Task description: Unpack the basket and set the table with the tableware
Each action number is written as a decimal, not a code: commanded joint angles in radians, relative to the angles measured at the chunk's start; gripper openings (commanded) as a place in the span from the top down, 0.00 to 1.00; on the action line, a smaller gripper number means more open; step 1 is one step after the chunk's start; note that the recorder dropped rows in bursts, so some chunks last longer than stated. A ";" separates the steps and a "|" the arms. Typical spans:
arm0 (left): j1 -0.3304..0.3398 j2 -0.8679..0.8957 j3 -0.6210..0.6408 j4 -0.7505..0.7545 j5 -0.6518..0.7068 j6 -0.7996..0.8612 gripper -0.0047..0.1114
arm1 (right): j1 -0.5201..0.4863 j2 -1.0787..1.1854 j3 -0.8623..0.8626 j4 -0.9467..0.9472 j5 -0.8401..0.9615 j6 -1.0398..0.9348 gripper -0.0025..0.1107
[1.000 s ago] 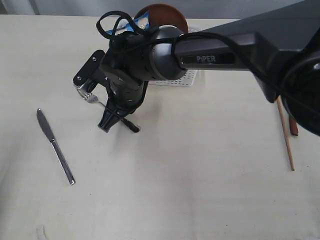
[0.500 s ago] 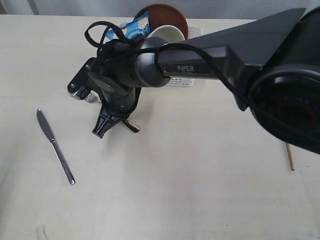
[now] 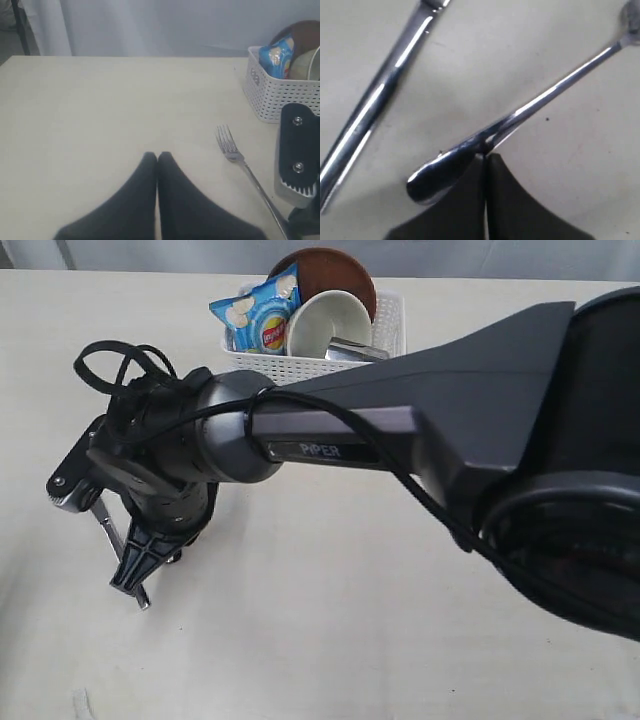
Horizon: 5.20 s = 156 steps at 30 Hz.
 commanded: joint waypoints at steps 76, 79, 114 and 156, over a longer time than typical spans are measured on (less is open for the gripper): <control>0.003 -0.004 0.002 0.008 -0.010 0.004 0.96 | -0.057 0.040 -0.177 0.377 -0.040 -0.298 0.98; 0.003 -0.004 0.002 0.008 -0.010 0.004 0.96 | -0.051 0.028 -0.177 0.379 -0.067 -0.332 0.98; 0.003 -0.004 0.002 0.008 -0.010 0.004 0.96 | -0.039 0.070 -0.177 0.743 0.013 -0.624 0.98; 0.003 -0.004 0.002 0.008 -0.010 0.004 0.96 | -0.010 0.119 -0.177 0.660 -0.126 -0.652 0.98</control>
